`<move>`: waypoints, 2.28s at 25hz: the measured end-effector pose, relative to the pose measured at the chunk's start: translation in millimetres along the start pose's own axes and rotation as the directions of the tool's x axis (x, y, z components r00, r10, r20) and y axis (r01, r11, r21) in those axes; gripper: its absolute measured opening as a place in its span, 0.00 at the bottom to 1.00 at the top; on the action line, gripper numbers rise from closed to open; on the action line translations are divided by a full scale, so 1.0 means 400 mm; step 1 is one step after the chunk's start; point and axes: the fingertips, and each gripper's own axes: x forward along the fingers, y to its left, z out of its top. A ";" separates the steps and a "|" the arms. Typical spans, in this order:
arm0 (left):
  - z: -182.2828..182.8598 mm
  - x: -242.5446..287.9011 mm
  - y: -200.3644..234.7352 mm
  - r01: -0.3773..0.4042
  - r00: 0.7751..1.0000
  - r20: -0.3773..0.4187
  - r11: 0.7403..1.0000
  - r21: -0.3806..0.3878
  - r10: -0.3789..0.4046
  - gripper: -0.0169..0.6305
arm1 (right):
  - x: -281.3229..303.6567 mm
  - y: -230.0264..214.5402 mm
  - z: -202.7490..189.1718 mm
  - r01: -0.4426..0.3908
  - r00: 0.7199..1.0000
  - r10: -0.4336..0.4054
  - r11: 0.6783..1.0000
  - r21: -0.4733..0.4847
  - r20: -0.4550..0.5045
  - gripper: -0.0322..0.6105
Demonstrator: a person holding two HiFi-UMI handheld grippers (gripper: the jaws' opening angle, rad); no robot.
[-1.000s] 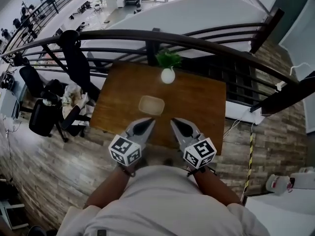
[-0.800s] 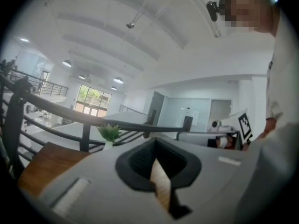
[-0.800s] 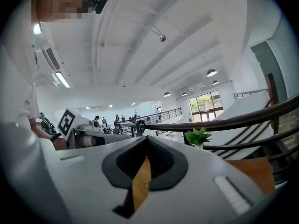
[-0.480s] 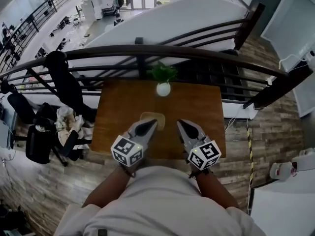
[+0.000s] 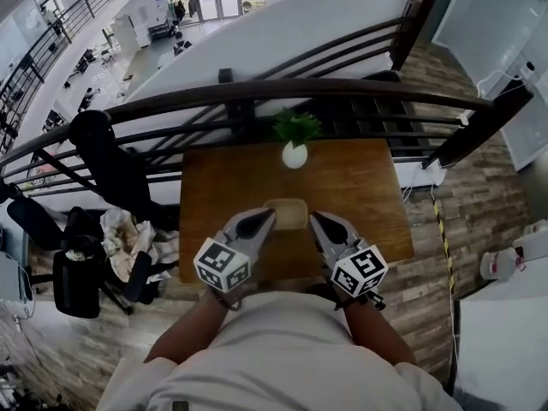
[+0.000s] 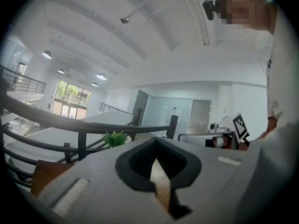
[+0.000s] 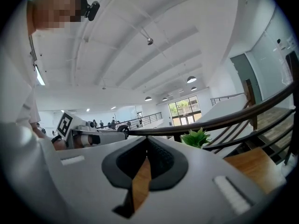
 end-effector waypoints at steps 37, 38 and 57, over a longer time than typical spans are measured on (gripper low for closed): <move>-0.544 0.262 0.217 -0.018 0.915 -0.400 0.987 -0.160 -0.048 0.03 | 0.117 -0.356 -0.539 0.022 0.920 0.102 0.951 0.309 -0.378 0.11; -0.562 0.274 0.219 -0.021 0.910 -0.412 0.986 -0.168 -0.051 0.03 | 0.120 -0.372 -0.560 0.026 0.916 0.110 0.943 0.331 -0.386 0.13; -0.753 0.405 0.253 -0.084 0.864 -0.502 0.974 -0.211 -0.034 0.03 | 0.159 -0.508 -0.898 0.052 0.863 0.265 0.799 0.599 -0.429 0.18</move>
